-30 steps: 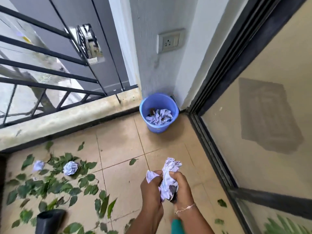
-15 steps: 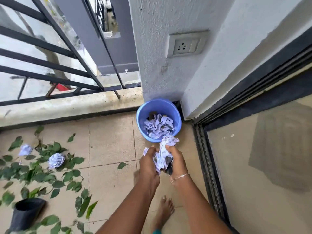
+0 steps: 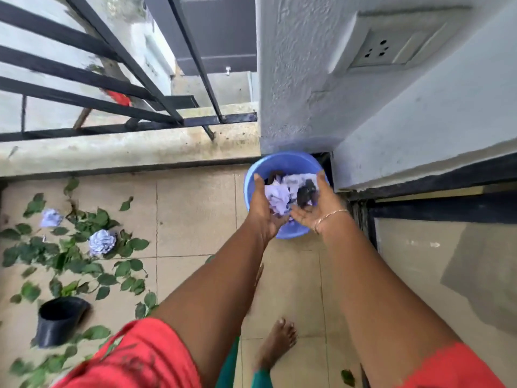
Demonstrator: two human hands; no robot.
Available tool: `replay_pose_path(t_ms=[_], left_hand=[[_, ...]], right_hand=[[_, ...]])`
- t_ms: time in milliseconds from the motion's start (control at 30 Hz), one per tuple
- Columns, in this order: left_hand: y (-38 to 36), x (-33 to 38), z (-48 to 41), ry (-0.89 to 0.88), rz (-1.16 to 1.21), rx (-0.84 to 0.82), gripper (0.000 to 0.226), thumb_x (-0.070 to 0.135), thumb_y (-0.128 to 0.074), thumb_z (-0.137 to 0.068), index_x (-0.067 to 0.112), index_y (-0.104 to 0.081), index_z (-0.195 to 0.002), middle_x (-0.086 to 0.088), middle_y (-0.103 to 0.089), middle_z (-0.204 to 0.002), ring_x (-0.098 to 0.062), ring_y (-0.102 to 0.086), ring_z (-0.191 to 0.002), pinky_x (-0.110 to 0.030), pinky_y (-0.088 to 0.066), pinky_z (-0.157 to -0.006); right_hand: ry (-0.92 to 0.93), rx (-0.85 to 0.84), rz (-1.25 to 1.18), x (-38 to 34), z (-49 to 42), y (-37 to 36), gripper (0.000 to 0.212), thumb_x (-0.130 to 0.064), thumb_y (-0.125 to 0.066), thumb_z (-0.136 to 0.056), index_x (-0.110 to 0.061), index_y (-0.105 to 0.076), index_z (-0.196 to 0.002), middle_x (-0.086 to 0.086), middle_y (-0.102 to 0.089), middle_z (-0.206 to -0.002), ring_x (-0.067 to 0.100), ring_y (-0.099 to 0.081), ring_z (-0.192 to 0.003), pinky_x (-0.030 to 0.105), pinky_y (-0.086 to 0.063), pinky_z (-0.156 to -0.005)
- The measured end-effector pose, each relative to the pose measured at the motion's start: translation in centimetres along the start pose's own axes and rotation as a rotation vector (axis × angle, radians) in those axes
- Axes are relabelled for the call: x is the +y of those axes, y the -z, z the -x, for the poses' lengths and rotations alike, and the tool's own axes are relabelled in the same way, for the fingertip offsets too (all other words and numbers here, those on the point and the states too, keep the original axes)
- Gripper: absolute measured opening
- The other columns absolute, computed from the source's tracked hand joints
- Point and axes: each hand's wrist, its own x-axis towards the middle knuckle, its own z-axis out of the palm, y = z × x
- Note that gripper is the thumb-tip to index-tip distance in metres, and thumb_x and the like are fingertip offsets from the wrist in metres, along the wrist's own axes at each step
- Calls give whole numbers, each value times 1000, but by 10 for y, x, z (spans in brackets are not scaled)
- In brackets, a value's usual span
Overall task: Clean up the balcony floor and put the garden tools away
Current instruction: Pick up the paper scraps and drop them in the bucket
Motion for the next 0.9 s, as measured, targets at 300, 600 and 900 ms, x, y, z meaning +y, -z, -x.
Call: replay_pose_path(t_ms=[300, 600, 900], left_hand=[[54, -20, -20, -206, -599, 32, 65, 59, -34, -94, 13, -47, -137, -4, -51, -138, -21, -48, -125, -34, -36, -104], [146, -72, 33, -502, -1033, 385, 69, 56, -30, -84, 4, -57, -123, -19, -54, -122, -32, -42, -121, -32, -31, -97], [253, -138, 94, -456, -742, 607, 39, 37, -46, -97, 6, -61, -115, -18, -56, -119, -32, -43, -119, -32, -27, -98]], right_hand=[[138, 119, 164, 3, 2, 9, 56, -49, -42, -93, -9, -44, -132, 30, -43, -133, 31, -49, -123, 36, -40, -102], [1054, 105, 1236, 103, 41, 21, 21, -22, -56, -86, -5, -66, -91, 16, -60, -92, 21, -54, -84, 30, -41, -81], [1307, -206, 1644, 206, 117, 17, 34, -32, -41, -83, -9, -65, -84, 11, -58, -83, 32, -60, -75, 33, -33, -73]])
